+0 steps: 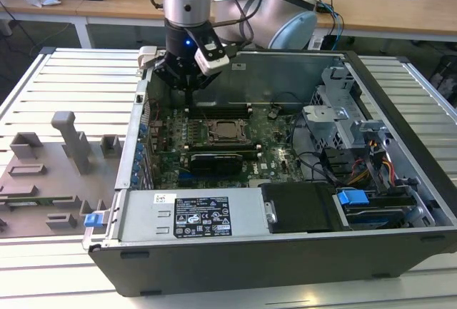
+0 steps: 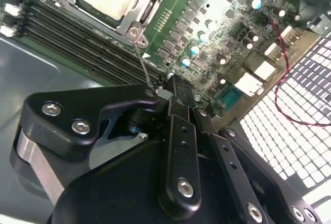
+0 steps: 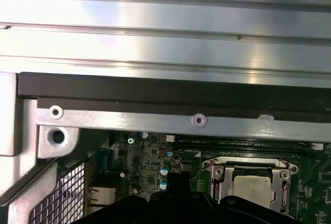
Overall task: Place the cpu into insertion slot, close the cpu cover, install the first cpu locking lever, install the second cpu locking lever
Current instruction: 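Install the first cpu locking lever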
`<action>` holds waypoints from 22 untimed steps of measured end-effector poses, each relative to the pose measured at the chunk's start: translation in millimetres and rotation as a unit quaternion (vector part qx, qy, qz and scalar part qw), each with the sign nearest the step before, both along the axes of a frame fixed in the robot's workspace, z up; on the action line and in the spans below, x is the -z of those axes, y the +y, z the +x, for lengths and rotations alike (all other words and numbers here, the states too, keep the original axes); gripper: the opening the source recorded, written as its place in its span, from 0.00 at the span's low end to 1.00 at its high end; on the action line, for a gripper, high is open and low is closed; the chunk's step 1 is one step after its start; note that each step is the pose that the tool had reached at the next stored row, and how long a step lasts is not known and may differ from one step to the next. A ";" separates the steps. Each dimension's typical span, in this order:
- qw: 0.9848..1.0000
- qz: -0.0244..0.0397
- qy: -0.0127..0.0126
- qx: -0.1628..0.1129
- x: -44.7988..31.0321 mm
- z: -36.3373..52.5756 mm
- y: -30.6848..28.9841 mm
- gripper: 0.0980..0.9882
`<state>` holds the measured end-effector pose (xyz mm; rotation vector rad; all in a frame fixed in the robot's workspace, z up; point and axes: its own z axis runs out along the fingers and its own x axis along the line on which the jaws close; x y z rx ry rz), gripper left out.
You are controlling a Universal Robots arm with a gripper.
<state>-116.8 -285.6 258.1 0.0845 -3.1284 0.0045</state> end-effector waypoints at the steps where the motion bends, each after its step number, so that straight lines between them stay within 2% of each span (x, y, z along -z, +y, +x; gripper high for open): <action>1: 1.000 0.000 0.000 0.000 0.0 3.2 0.2 0.01; 12: 1.000 0.000 0.000 0.000 0.2 21.8 0.7 0.01; 18: 1.000 0.000 0.000 0.000 0.3 37.8 0.8 0.01; 22: 1.000 0.000 0.001 0.000 0.2 52.8 0.8 0.01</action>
